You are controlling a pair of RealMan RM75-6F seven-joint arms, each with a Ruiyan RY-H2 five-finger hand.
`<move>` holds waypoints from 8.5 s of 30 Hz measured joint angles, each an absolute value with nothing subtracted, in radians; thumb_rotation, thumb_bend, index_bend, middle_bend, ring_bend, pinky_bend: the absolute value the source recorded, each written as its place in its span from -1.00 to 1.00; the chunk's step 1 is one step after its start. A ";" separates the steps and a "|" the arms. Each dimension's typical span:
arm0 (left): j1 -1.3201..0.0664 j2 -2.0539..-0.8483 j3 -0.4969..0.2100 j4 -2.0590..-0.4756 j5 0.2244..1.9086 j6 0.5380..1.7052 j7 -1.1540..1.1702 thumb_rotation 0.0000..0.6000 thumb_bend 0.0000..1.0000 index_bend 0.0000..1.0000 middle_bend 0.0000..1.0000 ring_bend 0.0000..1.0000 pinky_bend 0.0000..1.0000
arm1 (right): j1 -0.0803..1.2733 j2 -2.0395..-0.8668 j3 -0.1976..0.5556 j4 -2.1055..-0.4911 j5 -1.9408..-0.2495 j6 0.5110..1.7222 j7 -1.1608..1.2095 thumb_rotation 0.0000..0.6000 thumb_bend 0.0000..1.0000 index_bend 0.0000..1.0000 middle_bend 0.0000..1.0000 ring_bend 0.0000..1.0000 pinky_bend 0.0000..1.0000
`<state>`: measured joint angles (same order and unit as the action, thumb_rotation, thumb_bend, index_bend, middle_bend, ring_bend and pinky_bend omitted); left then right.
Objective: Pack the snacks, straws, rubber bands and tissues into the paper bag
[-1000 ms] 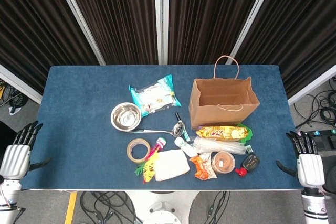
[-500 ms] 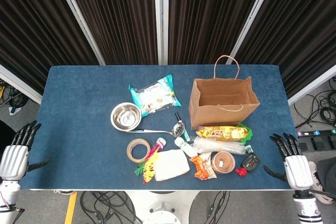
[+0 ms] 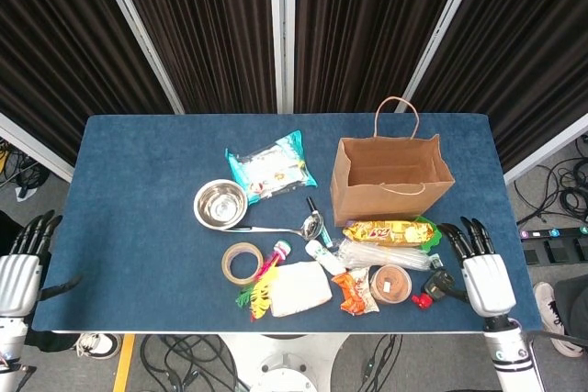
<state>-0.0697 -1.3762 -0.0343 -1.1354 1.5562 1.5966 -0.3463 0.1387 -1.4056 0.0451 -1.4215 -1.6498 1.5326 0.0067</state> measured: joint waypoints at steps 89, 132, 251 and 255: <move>-0.092 -1.383 -0.055 -1.068 1.541 1.582 -0.418 1.00 -0.96 -0.83 -0.72 -0.98 -0.71 | 0.259 -1.574 0.105 -1.403 -1.520 1.460 -0.086 1.00 -0.39 0.04 -0.13 -0.28 -0.11; -0.096 -1.370 -0.062 -1.076 1.526 1.569 -0.432 1.00 -0.95 -0.83 -0.72 -0.98 -0.71 | 0.466 -1.261 0.453 -1.621 -1.586 1.583 -0.347 1.00 -0.37 0.06 -0.11 -0.26 -0.08; -0.084 -1.408 -0.089 -0.983 1.490 1.565 -0.563 1.00 -0.94 -0.80 -0.71 -0.98 -0.71 | 0.421 -1.490 0.016 -1.303 -1.649 1.244 0.340 1.00 -1.00 -0.49 -0.40 -0.57 -0.35; -0.082 -1.410 -0.088 -0.979 1.489 1.565 -0.567 1.00 -0.94 -0.80 -0.71 -0.98 -0.71 | 0.432 -1.494 0.025 -1.344 -1.632 1.230 0.315 1.00 -1.00 -0.49 -0.40 -0.57 -0.35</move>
